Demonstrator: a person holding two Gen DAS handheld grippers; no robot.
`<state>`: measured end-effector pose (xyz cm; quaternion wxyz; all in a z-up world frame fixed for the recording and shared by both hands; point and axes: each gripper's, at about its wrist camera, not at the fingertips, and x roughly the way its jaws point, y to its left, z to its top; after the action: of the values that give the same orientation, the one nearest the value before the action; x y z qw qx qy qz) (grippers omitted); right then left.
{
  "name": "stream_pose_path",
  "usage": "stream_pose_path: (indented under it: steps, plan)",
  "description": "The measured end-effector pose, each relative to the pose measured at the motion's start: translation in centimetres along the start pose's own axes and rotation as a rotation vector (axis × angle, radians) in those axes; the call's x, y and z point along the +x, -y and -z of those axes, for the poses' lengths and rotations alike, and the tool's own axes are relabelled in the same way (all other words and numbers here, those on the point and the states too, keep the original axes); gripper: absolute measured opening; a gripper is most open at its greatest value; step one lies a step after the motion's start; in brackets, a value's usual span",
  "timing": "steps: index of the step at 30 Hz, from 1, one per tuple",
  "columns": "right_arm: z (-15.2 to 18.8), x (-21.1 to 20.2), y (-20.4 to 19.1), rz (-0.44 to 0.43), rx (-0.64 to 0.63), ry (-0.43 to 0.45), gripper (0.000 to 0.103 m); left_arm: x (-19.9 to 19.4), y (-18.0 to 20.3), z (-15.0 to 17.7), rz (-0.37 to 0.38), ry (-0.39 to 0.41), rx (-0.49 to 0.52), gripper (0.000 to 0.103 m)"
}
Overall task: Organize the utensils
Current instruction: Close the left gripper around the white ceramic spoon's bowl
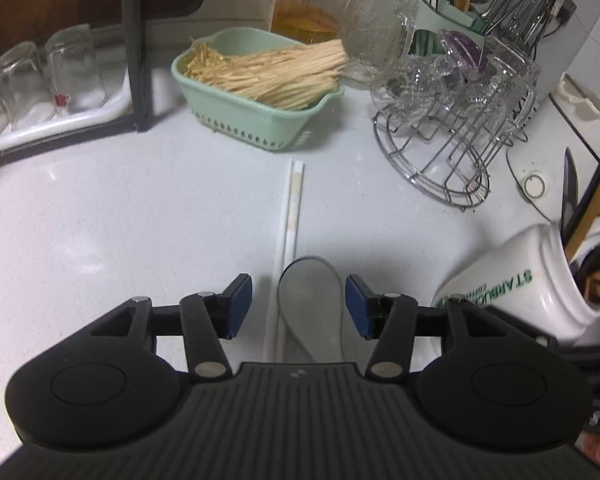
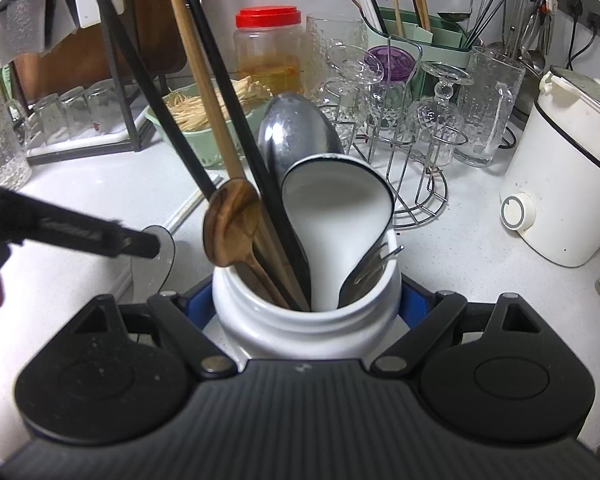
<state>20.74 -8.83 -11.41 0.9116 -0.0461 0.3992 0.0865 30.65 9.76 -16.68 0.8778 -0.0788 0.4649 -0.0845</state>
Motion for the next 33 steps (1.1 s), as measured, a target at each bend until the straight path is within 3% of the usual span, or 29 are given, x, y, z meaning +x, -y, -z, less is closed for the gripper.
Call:
stream_pose_path:
  steps: [18, 23, 33]
  plan:
    - [0.1, 0.2, 0.6, -0.05, 0.007, 0.015, 0.091, 2.0, 2.2, 1.5, -0.142, 0.017, 0.045, 0.056]
    - [0.1, 0.2, 0.6, -0.054, 0.01, 0.015, 0.091, 2.1, 2.3, 1.8, -0.162, 0.013, 0.034, 0.047]
    - [0.1, 0.2, 0.6, -0.058, 0.009, 0.012, 0.091, 1.2, 1.8, 1.2, -0.141, 0.016, 0.008, 0.046]
